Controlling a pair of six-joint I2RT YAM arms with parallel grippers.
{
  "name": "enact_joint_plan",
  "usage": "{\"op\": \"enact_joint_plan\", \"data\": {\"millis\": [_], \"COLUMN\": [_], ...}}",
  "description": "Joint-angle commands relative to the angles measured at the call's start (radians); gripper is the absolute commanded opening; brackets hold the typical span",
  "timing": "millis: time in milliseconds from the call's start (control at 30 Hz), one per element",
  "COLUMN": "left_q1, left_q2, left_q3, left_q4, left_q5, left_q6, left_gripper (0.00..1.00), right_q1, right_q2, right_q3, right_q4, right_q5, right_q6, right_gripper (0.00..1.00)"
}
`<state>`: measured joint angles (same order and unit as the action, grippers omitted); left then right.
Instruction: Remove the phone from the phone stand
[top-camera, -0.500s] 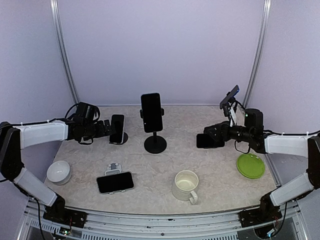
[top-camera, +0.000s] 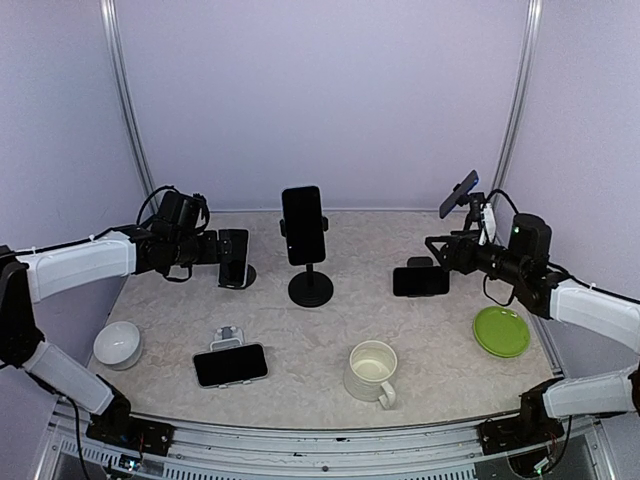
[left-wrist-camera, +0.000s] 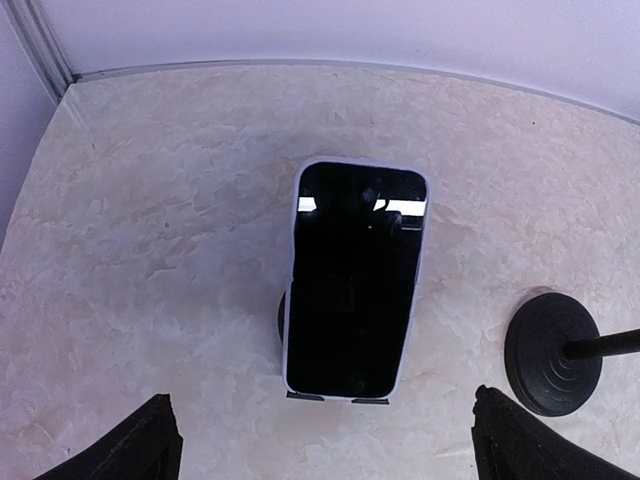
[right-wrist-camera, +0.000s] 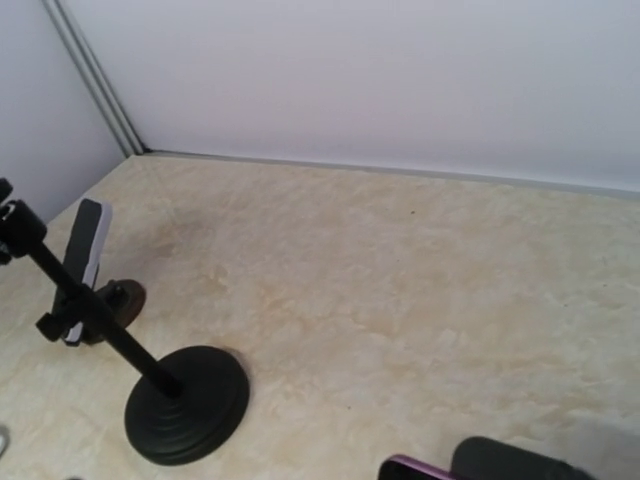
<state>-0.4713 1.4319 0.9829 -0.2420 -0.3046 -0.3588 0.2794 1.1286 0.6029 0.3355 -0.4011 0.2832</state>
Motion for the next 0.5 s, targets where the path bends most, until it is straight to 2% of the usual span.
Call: {"op": "enact_joint_plan", "data": {"millis": [0,100,300,467], "left_q1": [0.008,0.008,0.038,0.056], "left_q2": [0.066,0.150,0.256,0.331], "left_q3": [0.072,0.129,0.215,0.281], "left_q4": [-0.027,-0.049,-0.060,-0.081], "left_q5": [0.018,0.015,0.058,0.074], "left_q6": [0.072,0.085,0.113,0.137], "left_gripper": [0.99,0.99,0.99,0.99], "right_q1": [0.006,0.004,-0.002,-0.004], "right_q2": [-0.048,-0.069,0.022,-0.005], "right_q3": [-0.050,-0.068,0.057,0.007], "right_q4": [0.027,0.050,-0.168,-0.093], "right_q5": [0.057,0.087,-0.016,-0.081], "right_q6": [0.010,0.001,-0.069,-0.065], "right_gripper": [1.00,1.00,1.00,1.00]}}
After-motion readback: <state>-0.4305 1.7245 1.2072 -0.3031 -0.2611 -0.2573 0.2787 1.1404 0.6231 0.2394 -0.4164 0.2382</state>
